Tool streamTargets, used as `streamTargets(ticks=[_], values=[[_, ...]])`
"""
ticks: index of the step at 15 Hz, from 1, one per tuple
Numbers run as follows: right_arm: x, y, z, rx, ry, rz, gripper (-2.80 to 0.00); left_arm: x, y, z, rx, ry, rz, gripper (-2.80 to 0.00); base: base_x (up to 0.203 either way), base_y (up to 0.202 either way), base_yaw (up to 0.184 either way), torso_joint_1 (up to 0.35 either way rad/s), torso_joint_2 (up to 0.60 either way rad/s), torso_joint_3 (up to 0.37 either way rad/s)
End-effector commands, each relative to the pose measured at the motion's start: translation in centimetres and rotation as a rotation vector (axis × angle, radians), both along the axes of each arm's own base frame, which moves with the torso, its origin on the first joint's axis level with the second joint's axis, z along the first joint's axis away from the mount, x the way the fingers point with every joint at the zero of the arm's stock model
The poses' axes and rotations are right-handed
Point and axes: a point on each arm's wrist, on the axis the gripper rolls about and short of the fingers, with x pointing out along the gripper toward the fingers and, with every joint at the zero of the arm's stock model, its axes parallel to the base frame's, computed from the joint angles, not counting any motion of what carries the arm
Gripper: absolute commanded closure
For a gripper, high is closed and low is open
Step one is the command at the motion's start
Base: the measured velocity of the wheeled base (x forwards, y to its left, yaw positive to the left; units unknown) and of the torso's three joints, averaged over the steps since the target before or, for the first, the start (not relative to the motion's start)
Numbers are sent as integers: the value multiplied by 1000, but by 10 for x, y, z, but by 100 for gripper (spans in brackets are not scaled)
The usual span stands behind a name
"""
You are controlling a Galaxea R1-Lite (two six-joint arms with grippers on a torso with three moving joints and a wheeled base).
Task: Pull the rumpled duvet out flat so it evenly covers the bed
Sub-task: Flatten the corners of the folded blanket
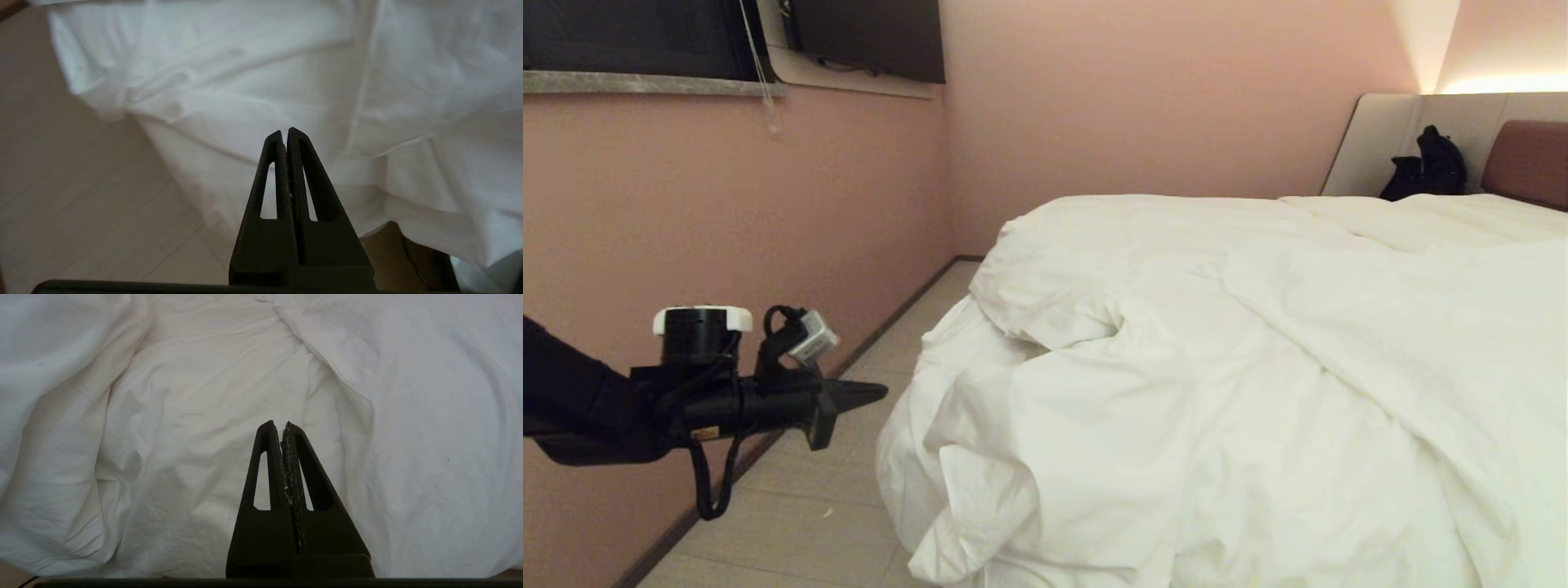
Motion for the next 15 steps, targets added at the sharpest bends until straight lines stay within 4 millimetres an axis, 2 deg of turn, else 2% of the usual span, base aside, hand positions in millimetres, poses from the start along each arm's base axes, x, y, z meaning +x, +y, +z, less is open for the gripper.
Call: streamTargets(ticks=[1,3,7,8,12,15], values=[[0,0,0,0,0,1,0,3,-7,-13,-3,32,-26,0,0,0,0,0,0,0],[0,0,0,0,0,-1,0,3,-24,-17,-12,56,-77,0,0,0,0,0,0,0],[0,0,0,0,0,0,0,4,-35,-20,-13,66,-111,0,0,0,0,0,0,0],[0,0,0,0,0,-1,0,6,-37,-21,-14,66,-117,-280,0,0,0,0,0,0],[0,0,0,0,0,-1,0,13,-42,-31,-15,85,-130,-280,0,0,0,0,0,0],[0,0,0,0,0,1,0,15,-47,-29,-25,79,-156,-280,0,0,0,0,0,0]])
